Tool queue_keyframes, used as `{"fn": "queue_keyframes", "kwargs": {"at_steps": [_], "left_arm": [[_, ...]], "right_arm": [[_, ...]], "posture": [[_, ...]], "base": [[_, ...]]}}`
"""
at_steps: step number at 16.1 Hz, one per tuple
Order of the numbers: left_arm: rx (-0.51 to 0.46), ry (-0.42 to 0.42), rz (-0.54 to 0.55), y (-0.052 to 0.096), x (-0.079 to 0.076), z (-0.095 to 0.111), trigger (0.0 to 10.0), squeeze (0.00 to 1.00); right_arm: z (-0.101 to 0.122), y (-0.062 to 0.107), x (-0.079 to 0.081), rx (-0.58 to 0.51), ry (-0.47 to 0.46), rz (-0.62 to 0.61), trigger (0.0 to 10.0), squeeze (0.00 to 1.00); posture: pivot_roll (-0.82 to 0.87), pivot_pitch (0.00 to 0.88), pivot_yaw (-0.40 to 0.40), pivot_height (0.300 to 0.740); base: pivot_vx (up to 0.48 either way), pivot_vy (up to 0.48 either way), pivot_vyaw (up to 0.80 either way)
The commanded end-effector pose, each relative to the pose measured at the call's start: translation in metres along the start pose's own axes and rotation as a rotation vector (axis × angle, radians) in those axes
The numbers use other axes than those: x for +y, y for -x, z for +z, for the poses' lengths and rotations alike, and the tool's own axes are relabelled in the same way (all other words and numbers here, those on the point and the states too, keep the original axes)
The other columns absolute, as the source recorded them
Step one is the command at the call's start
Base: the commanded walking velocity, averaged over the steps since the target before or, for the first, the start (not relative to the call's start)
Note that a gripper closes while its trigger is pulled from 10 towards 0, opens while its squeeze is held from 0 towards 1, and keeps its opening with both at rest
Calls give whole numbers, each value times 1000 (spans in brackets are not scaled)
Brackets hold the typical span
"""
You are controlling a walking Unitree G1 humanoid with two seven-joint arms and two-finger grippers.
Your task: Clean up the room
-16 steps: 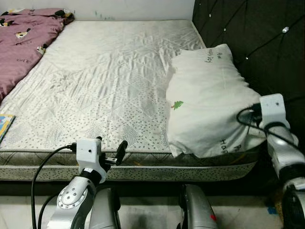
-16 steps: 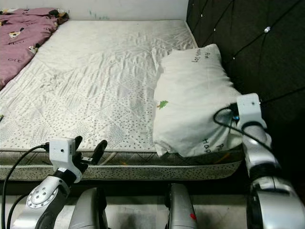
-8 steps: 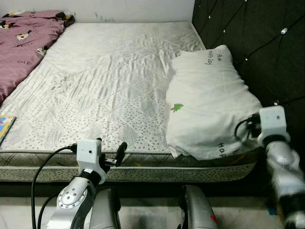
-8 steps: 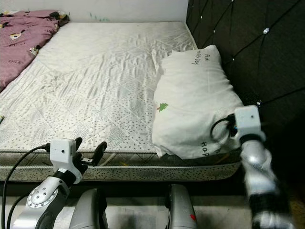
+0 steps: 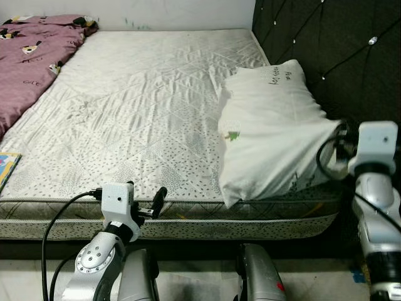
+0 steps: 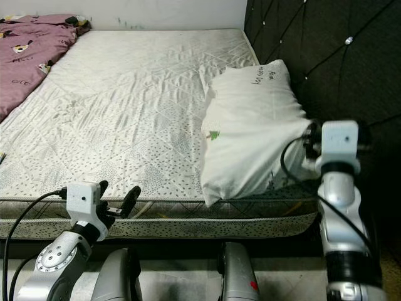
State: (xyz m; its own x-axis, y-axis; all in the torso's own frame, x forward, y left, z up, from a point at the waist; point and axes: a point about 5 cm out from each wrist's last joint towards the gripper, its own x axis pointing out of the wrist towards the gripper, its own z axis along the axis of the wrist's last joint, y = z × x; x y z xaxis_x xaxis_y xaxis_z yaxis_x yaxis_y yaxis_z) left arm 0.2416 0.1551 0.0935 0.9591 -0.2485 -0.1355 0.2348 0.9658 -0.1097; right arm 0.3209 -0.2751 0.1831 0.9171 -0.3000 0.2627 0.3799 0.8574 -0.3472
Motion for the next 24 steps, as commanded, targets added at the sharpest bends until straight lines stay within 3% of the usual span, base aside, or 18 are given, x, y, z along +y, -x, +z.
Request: {"fn": "queue_keyframes", "kwargs": {"at_steps": [1,2,4,6,8,10,11,12,13,14,15,16,18,19,22,24], "left_arm": [[6,-17,7,0,1,-1,10000,0],[7,-18,8,0,1,-1,10000,0],[10,-17,9,1,1,-2,10000,0],[14,-16,7,1,1,-2,10000,0],[17,-15,3,1,1,-3,10000,0],[18,-16,-1,-1,0,-3,10000,0],[18,-15,-4,-2,-1,-4,10000,0],[17,-13,-4,-3,-2,-4,10000,0],[14,-12,-3,-4,-2,-3,10000,0],[8,-9,1,-5,-3,-3,10000,0],[-1,-9,11,-5,-4,-1,10000,0],[-5,-10,12,-5,-4,-1,10000,0],[-12,-20,11,-5,-7,1,10000,0],[-16,-18,18,-4,-6,1,10000,0],[-10,-21,30,-4,-8,1,10000,0],[-6,-22,37,-3,-7,0,10000,0]], "right_arm": [[13,-4,-3,-45,3,-3,10000,1000],[7,0,-2,-20,7,5,10000,1000],[-21,25,8,83,12,69,10000,1000],[-44,59,15,160,24,123,10000,1000],[-49,76,4,171,38,95,10000,1000],[-40,64,-16,123,89,15,10000,1000],[-24,42,-28,72,81,-57,10000,1000],[-9,25,-28,26,54,-71,10000,1000],[-2,19,-26,4,36,-74,10000,1000],[9,8,-19,-31,13,-61,10000,1000],[27,-11,-1,-83,-34,-13,10000,1000],[33,-19,11,-97,-55,22,10000,1000],[43,-35,40,-68,-143,95,10000,1000],[46,-41,64,-7,-214,150,10000,1000],[39,-41,110,171,-328,244,10000,992],[27,-33,125,265,-373,276,10000,988]], "posture": [[41,18,10,556],[42,19,9,556],[38,22,6,556],[34,25,7,556],[26,28,12,556],[14,27,20,556],[14,27,20,556],[10,24,14,556],[10,24,14,556],[21,21,3,556],[24,21,1,556],[31,20,-3,556],[43,19,-10,556],[45,18,-11,556],[71,29,-29,556],[76,29,-35,556]], "base": [[0,0,0],[0,0,0],[0,0,0],[0,0,0],[0,0,0],[0,0,0],[0,0,0],[0,0,0],[0,0,0],[0,0,0],[0,0,0],[0,0,0],[0,0,0],[0,0,0],[0,0,0],[0,0,0]]}}
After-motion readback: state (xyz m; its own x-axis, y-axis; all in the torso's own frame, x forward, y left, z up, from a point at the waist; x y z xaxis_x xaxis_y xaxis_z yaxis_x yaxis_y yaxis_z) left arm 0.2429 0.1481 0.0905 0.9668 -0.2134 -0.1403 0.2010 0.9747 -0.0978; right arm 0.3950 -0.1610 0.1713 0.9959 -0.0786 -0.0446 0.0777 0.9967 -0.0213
